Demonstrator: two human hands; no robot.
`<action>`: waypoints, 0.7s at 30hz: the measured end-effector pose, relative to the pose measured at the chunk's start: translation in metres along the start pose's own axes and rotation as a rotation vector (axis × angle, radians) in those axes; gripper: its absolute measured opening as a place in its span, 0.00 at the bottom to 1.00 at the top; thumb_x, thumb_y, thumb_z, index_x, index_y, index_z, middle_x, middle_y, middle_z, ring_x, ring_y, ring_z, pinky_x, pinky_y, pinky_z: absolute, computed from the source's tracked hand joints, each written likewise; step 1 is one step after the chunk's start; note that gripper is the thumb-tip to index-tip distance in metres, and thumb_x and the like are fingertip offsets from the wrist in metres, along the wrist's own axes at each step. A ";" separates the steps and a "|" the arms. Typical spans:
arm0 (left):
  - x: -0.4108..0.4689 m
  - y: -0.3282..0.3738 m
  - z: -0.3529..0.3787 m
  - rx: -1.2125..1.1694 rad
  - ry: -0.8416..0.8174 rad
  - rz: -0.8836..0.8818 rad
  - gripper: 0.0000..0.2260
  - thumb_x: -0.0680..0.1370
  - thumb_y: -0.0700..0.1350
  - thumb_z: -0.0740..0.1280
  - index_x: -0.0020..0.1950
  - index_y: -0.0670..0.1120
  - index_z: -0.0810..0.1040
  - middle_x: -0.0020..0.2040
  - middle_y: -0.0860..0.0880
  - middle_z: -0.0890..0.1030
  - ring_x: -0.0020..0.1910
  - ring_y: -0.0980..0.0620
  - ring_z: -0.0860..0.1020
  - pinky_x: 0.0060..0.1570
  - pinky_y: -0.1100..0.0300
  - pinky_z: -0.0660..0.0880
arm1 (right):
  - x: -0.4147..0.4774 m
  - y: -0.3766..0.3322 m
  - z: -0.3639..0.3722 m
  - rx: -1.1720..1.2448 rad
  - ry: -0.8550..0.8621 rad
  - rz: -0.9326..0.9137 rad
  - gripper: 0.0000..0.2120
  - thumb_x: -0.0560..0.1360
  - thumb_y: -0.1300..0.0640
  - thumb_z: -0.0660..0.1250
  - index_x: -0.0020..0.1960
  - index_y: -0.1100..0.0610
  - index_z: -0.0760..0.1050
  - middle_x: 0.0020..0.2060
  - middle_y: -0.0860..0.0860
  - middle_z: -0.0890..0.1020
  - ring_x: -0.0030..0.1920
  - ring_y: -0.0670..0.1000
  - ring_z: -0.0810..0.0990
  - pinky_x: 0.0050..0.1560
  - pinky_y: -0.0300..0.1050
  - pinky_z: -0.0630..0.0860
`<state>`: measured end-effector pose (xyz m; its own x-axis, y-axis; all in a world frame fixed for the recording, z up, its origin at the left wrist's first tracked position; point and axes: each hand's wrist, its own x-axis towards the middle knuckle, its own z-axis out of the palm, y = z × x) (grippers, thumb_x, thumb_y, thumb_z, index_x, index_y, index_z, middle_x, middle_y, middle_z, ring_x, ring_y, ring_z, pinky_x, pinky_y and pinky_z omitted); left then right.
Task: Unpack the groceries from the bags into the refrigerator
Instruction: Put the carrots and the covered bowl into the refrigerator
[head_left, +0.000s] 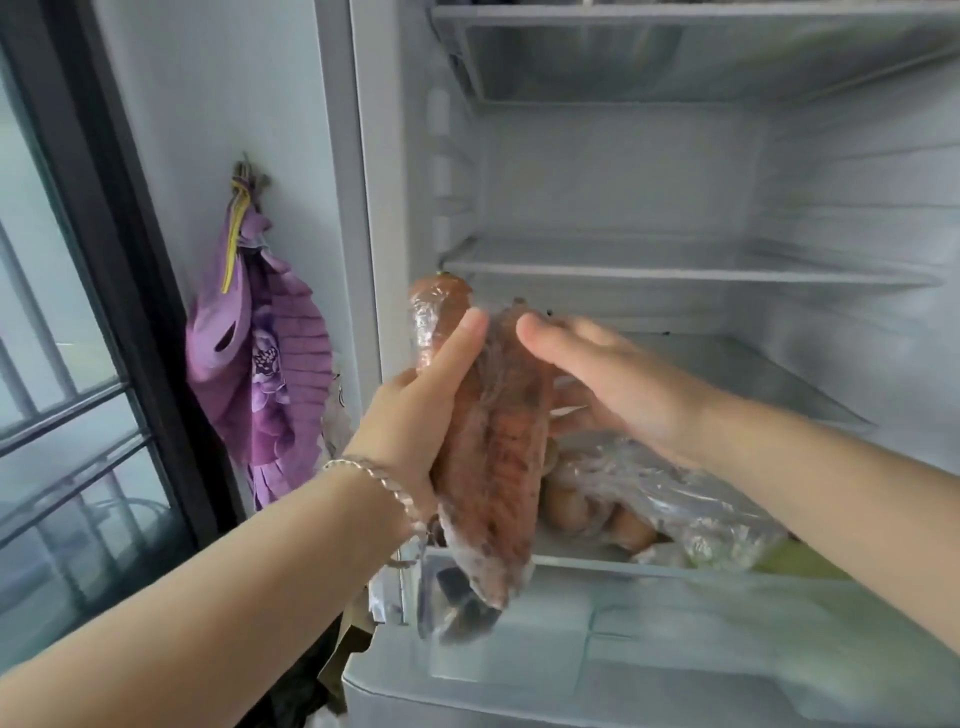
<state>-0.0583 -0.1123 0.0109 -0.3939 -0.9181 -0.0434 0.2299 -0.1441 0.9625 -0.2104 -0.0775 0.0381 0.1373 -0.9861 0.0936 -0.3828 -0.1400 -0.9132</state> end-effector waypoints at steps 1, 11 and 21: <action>0.006 0.003 0.010 -0.045 0.010 0.014 0.35 0.59 0.66 0.74 0.59 0.46 0.79 0.50 0.47 0.85 0.48 0.47 0.84 0.50 0.52 0.78 | -0.001 0.001 -0.002 -0.077 -0.004 0.001 0.32 0.61 0.36 0.68 0.60 0.49 0.71 0.48 0.43 0.81 0.45 0.40 0.80 0.47 0.35 0.77; 0.053 0.091 0.080 0.015 -0.284 0.201 0.16 0.81 0.47 0.56 0.63 0.41 0.74 0.60 0.41 0.79 0.60 0.44 0.77 0.59 0.54 0.73 | 0.027 -0.031 -0.068 -0.315 0.454 -0.209 0.20 0.57 0.48 0.77 0.48 0.49 0.78 0.42 0.45 0.83 0.45 0.46 0.81 0.43 0.41 0.77; 0.106 0.187 0.081 1.163 0.520 1.077 0.09 0.79 0.41 0.56 0.51 0.39 0.75 0.57 0.42 0.73 0.54 0.40 0.74 0.52 0.52 0.69 | 0.036 -0.144 -0.155 -0.722 0.852 -0.548 0.24 0.62 0.46 0.74 0.57 0.45 0.72 0.45 0.46 0.77 0.44 0.46 0.76 0.41 0.34 0.64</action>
<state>-0.1293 -0.2063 0.2077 -0.1328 -0.4596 0.8782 -0.6528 0.7072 0.2714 -0.2915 -0.1066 0.2345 -0.0956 -0.4885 0.8673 -0.9141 -0.3019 -0.2708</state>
